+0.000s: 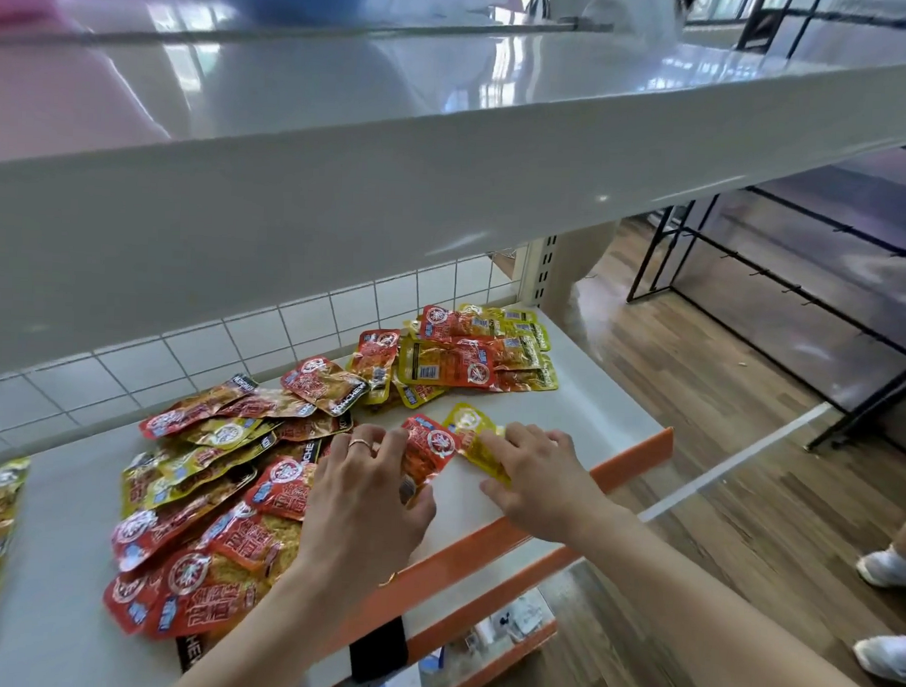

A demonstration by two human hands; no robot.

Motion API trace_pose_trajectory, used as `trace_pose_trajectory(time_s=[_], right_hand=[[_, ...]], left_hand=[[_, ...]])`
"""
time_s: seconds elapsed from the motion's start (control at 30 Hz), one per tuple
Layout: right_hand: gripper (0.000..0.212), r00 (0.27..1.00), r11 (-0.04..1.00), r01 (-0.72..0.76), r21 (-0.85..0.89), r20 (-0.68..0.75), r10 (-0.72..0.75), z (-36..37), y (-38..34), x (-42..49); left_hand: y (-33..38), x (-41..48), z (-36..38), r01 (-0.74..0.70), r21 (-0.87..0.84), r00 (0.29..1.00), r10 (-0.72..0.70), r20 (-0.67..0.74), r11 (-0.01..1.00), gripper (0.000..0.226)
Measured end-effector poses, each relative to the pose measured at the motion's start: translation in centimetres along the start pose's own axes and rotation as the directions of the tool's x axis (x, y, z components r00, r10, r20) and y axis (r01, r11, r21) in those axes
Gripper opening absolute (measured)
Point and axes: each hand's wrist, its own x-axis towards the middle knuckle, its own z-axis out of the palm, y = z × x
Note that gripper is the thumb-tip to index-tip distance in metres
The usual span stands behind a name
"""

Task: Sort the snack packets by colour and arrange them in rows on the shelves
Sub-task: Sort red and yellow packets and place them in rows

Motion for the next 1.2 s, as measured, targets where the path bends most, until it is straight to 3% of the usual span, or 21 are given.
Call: trace_pose_trajectory(time_s=[0.23, 0.33, 0.4, 0.47, 0.57, 0.63, 0.73, 0.83, 1.07, 1.2], right_hand=[[0.052, 0.995, 0.990, -0.057, 0.131, -0.071, 0.067, 0.4, -0.4, 0.9], [0.038, 0.992, 0.998, 0.054, -0.015, -0.114, -0.055, 0.0, -0.7, 0.8], [0.021, 0.972, 0.984, 0.091, -0.153, -0.202, -0.121, -0.3, -1.0, 0.9], [0.013, 0.961, 0.984, 0.079, -0.162, -0.249, -0.119, -0.9, -1.4, 1.2], [0.018, 0.951, 0.997, 0.065, -0.038, -0.302, -0.073, -1.4, -2.0, 1.5], [0.019, 0.917, 0.988, 0.100, 0.118, -0.396, -0.046, -1.8, -2.9, 1.2], [0.016, 0.876, 0.935, 0.191, 0.300, -0.481, -0.025, -3.0, -5.2, 0.0], [0.016, 0.863, 0.877, 0.199, 0.438, -0.501, 0.055, -4.7, -7.9, -1.8], [0.018, 0.912, 0.616, 0.107, 0.780, -0.323, 0.251, -7.0, -13.8, -6.5], [0.017, 0.933, 0.440, 0.066, 0.895, -0.211, 0.290, -7.0, -17.7, -9.4]], left_hand=[[-0.6, -1.5, -0.9, 0.030, -0.109, 1.000, -0.031, -0.002, 0.994, 0.061], [-0.7, -2.2, -2.1, 0.094, -0.344, 0.995, -0.098, 0.007, 0.934, 0.046], [-0.9, -2.6, -3.2, 0.191, -0.596, 0.981, -0.168, 0.094, 0.780, 0.029], [-1.2, -2.8, -4.2, 0.331, -0.776, 0.940, -0.259, 0.222, 0.537, 0.022], [-2.3, -3.2, -5.1, 0.460, -0.878, 0.840, -0.384, 0.383, 0.132, 0.021], [-3.0, -3.6, -5.9, 0.467, -0.884, 0.794, -0.435, 0.426, -0.013, 0.019], [-3.7, -4.4, -7.1, 0.449, -0.892, 0.774, -0.472, 0.421, -0.058, 0.016], [-4.2, -5.5, -8.2, 0.412, -0.907, 0.808, -0.428, 0.405, -0.081, 0.014], [-6.7, -9.9, -10.6, 0.356, -0.930, 0.838, -0.411, 0.360, -0.090, 0.019], [-9.1, -13.2, -12.2, 0.325, -0.945, 0.862, -0.400, 0.310, -0.034, 0.022]])
